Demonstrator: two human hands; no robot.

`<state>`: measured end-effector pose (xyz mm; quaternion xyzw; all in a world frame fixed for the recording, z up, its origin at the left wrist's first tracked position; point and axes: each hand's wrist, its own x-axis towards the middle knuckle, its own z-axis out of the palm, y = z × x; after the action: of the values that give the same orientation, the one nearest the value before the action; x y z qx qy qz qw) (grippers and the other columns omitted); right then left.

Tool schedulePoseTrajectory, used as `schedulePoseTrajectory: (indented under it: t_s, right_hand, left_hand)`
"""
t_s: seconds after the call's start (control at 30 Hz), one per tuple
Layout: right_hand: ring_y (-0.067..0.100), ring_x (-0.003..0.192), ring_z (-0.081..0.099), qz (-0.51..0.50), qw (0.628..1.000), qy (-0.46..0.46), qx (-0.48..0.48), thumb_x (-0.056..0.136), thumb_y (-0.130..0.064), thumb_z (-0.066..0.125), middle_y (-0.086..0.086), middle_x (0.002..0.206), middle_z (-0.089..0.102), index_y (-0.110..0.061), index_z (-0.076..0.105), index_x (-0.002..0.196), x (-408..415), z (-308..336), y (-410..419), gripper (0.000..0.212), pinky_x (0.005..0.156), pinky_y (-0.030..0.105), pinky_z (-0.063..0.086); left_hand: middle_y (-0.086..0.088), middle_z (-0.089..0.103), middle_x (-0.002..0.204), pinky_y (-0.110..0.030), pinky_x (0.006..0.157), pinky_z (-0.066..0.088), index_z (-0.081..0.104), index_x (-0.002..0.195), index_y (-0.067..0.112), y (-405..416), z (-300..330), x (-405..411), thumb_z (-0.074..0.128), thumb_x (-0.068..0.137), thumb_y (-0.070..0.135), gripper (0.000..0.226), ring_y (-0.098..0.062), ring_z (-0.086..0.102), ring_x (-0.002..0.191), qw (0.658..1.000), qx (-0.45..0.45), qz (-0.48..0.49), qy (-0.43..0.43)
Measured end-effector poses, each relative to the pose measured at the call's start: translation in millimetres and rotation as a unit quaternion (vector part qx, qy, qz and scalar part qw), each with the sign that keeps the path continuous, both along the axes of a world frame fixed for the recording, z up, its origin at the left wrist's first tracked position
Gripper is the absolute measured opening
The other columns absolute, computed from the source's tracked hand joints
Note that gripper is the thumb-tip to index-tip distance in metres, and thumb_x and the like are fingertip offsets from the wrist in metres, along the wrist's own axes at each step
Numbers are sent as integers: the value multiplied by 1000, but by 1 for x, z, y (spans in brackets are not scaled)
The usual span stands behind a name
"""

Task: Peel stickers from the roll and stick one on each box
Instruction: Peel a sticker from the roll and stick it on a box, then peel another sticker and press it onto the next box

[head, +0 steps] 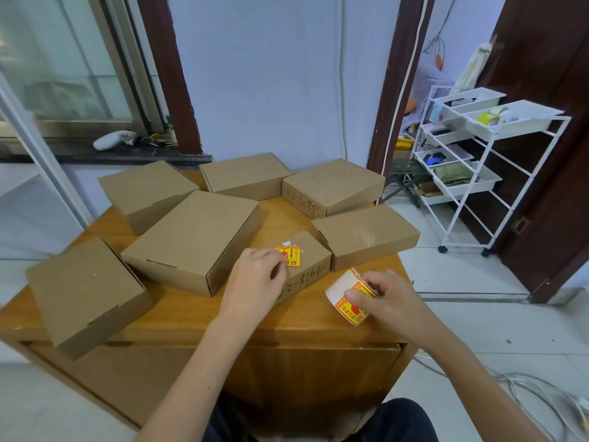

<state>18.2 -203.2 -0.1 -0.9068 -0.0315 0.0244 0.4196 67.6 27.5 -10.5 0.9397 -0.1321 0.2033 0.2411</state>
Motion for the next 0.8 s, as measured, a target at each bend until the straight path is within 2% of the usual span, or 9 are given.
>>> schedulePoseTrajectory:
  t_s: [0.1, 0.2, 0.27, 0.33, 0.4, 0.5, 0.6, 0.7, 0.8]
  right_hand:
    - [7, 93, 60, -12, 1000, -2, 12, 85, -45, 62, -5, 100, 66, -28, 68, 95, 1, -1, 2, 20, 68, 16, 46]
    - [10, 90, 66, -24, 998, -7, 63, 86, -42, 63, -7, 92, 71, -31, 68, 82, 2, 1, 7, 13, 71, 18, 50]
    - [7, 81, 71, -33, 994, -16, 101, 86, -40, 63, -8, 84, 74, -30, 68, 78, 2, 4, 11, 14, 64, 15, 51]
    - [2, 72, 71, -43, 990, -25, 133, 87, -38, 63, -7, 77, 75, -23, 71, 81, 3, 8, 17, 18, 55, 11, 50]
    - [3, 66, 71, -53, 986, -33, 155, 87, -38, 63, -2, 72, 76, -15, 73, 81, 5, 10, 23, 26, 53, 11, 51]
    - [13, 59, 66, -61, 975, -35, 213, 84, -39, 66, 13, 70, 73, -6, 74, 76, 8, 14, 33, 34, 54, 21, 51]
    - [20, 63, 60, -56, 963, -39, 259, 79, -44, 67, 29, 76, 68, 2, 72, 76, 10, 16, 42, 46, 61, 33, 46]
    - [19, 66, 63, -56, 956, -31, 286, 82, -43, 63, 25, 77, 70, 0, 73, 79, 7, 20, 47, 45, 64, 30, 48]
    - [11, 66, 63, -39, 956, -24, 290, 78, -53, 56, 15, 73, 71, -4, 74, 80, 4, 22, 46, 52, 66, 21, 48]
  left_hand:
    - [5, 70, 113, -33, 92, 49, 71, 108, 19, 1, -2, 0, 59, 92, 27, 22, -16, 55, 110, 1000, 20, 13, -5]
    - [6, 67, 118, -35, 98, 46, 67, 112, 23, 1, -8, -3, 54, 93, 31, 24, -14, 54, 114, 1000, 21, 14, 6]
    - [7, 64, 125, -34, 104, 40, 65, 118, 24, 2, -11, -5, 51, 95, 34, 29, -11, 53, 119, 1000, 17, 12, 19]
    - [7, 61, 131, -32, 110, 33, 63, 125, 25, 2, -8, -8, 48, 97, 36, 34, -9, 50, 125, 999, 22, 7, 27]
    - [7, 59, 134, -29, 111, 29, 60, 129, 24, 0, 0, -15, 46, 98, 36, 36, -8, 47, 128, 1000, 11, -12, 19]
    - [14, 54, 136, -20, 106, 30, 54, 133, 30, -5, 17, -32, 50, 95, 42, 40, 1, 42, 127, 991, -83, -95, 52]
    - [26, 41, 140, -16, 104, 33, 36, 139, 43, -13, 24, -46, 59, 85, 54, 59, 8, 34, 130, 971, -84, -194, 115]
    - [27, 41, 139, -6, 98, 29, 34, 140, 44, -16, 21, -48, 66, 82, 51, 67, 12, 34, 126, 969, -102, -191, 121]
    - [26, 48, 131, -6, 90, 37, 41, 136, 44, -15, 19, -49, 66, 83, 48, 59, 12, 43, 119, 962, -150, -181, 142]
